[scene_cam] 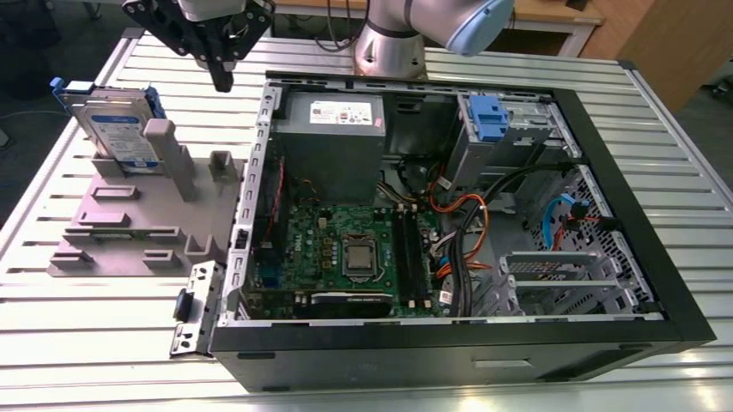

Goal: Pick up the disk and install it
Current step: 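Reach for the disk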

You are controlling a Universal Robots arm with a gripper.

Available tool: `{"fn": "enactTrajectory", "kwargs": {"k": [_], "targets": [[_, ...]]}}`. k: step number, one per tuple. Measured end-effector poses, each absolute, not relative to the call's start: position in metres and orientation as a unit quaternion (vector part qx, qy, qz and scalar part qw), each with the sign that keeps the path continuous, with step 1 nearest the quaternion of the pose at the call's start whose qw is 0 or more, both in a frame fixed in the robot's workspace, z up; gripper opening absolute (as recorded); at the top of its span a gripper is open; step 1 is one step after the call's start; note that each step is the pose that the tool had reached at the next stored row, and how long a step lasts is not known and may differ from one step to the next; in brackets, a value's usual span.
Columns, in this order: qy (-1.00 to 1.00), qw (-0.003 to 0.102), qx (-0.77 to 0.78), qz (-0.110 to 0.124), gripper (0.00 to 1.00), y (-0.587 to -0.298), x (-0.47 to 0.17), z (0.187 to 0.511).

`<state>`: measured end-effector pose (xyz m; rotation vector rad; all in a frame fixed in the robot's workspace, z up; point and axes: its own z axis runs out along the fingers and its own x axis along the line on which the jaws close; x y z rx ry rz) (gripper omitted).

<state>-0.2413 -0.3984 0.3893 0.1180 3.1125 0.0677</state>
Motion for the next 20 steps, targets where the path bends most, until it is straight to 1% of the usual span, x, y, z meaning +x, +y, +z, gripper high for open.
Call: {"fn": "enactTrajectory", "kwargs": {"k": [20], "targets": [[0.999, 0.013, 0.038, 0.022, 0.11, -0.3984, -0.247, 0.389]]}}
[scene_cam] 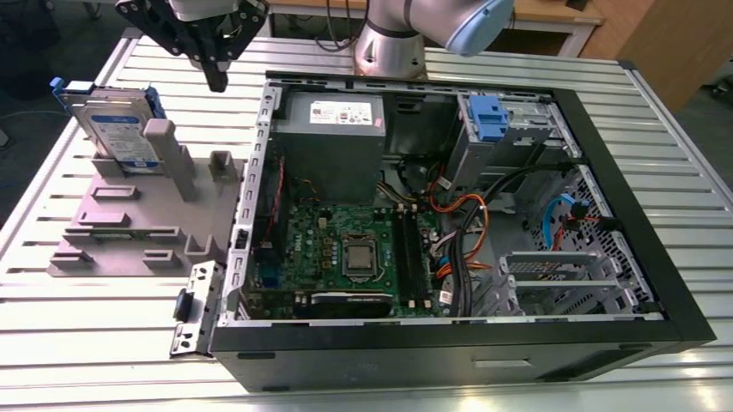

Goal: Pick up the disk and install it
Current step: 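Reach for the disk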

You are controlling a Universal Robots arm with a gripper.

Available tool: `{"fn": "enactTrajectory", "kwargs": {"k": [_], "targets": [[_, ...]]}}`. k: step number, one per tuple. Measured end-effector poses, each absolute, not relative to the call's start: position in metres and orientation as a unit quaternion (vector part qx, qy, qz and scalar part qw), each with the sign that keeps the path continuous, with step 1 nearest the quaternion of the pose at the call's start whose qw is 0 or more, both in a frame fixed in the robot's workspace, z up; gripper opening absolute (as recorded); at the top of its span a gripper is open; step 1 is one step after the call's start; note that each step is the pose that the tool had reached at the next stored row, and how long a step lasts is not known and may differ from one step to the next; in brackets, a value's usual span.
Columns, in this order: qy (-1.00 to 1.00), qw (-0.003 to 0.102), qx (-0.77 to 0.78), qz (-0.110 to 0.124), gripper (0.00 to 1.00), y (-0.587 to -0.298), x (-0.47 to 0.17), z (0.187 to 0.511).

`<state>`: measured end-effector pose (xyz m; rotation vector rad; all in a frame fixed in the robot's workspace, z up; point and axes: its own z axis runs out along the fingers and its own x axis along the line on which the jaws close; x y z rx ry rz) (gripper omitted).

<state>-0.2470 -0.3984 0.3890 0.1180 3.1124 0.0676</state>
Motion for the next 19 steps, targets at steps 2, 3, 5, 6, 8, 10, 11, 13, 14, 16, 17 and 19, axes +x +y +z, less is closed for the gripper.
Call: {"fn": "enactTrajectory", "kwargs": {"k": [2, 3, 5, 6, 8, 10, 11, 13, 14, 16, 17, 19], "targets": [[0.999, 0.013, 0.038, 0.022, 0.11, -0.3984, -0.2476, 0.389], [0.999, 0.013, 0.038, 0.022, 0.11, -0.3984, -0.2478, 0.389], [0.999, 0.013, 0.038, 0.022, 0.11, -0.3984, -0.2482, 0.3889], [0.999, 0.013, 0.038, 0.022, 0.11, -0.3984, -0.2484, 0.3889], [0.999, 0.013, 0.038, 0.022, 0.11, -0.3984, -0.2487, 0.3889], [0.999, 0.013, 0.038, 0.022, 0.11, -0.3984, -0.249, 0.3889], [0.999, 0.013, 0.038, 0.022, 0.11, -0.3984, -0.2492, 0.3889], [0.999, 0.013, 0.038, 0.022, 0.11, -0.3984, -0.2497, 0.3888], [0.999, 0.013, 0.038, 0.022, 0.11, -0.3983, -0.2498, 0.3888], [0.999, 0.013, 0.038, 0.022, 0.11, -0.3983, -0.2502, 0.3888], [0.999, 0.013, 0.038, 0.022, 0.11, -0.3983, -0.2505, 0.3888], [0.999, 0.013, 0.038, 0.022, 0.11, -0.3984, -0.2511, 0.3888]]}}
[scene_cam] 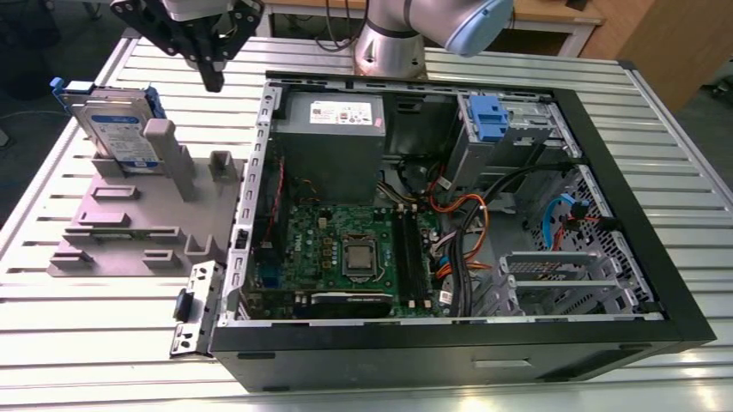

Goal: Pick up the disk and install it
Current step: 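Reach for the disk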

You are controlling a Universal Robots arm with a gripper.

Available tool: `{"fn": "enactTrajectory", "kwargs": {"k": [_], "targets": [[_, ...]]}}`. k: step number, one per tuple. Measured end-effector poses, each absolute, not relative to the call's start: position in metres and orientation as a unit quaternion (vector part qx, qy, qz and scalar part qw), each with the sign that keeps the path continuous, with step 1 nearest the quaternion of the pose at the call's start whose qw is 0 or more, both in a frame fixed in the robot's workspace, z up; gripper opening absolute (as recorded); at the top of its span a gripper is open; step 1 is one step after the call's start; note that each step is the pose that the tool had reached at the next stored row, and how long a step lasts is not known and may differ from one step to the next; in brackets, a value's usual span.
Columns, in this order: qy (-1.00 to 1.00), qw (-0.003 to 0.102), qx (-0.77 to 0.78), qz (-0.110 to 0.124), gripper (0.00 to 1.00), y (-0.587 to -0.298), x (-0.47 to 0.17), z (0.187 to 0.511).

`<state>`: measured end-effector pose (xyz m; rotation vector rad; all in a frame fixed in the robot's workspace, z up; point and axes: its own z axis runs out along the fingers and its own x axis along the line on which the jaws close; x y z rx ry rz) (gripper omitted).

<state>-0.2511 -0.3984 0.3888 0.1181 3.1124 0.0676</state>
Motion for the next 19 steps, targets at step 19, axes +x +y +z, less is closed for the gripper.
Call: {"fn": "enactTrajectory", "kwargs": {"k": [19], "targets": [[0.999, 0.013, 0.038, 0.022, 0.11, -0.3984, -0.2564, 0.3886]]}}
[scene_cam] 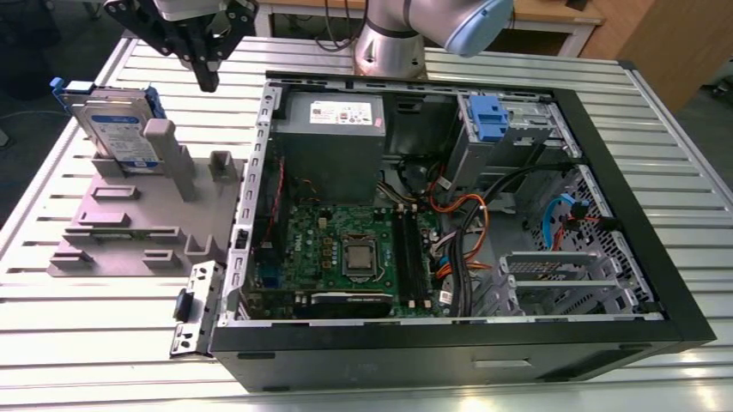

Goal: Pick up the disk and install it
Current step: 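Reach for the disk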

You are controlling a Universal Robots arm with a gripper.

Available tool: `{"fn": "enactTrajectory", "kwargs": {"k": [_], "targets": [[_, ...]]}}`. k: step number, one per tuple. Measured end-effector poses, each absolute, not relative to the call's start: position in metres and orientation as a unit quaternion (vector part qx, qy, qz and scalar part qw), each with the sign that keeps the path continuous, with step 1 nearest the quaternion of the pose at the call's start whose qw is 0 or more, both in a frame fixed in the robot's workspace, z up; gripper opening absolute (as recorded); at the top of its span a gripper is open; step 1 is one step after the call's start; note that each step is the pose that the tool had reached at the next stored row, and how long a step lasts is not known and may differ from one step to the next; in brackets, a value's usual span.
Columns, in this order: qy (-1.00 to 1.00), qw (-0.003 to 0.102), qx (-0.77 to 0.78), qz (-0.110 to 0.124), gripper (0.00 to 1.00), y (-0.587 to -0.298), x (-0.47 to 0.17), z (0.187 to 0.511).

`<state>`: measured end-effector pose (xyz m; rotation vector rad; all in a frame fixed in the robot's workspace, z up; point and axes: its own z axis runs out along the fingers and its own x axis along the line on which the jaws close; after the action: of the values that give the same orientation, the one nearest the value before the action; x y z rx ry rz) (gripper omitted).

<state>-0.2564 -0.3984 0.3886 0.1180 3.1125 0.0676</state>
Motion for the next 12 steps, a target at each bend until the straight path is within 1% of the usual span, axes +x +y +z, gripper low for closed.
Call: {"fn": "enactTrajectory", "kwargs": {"k": [12], "targets": [[0.999, 0.013, 0.038, 0.022, 0.11, -0.3984, -0.2598, 0.3884]]}}
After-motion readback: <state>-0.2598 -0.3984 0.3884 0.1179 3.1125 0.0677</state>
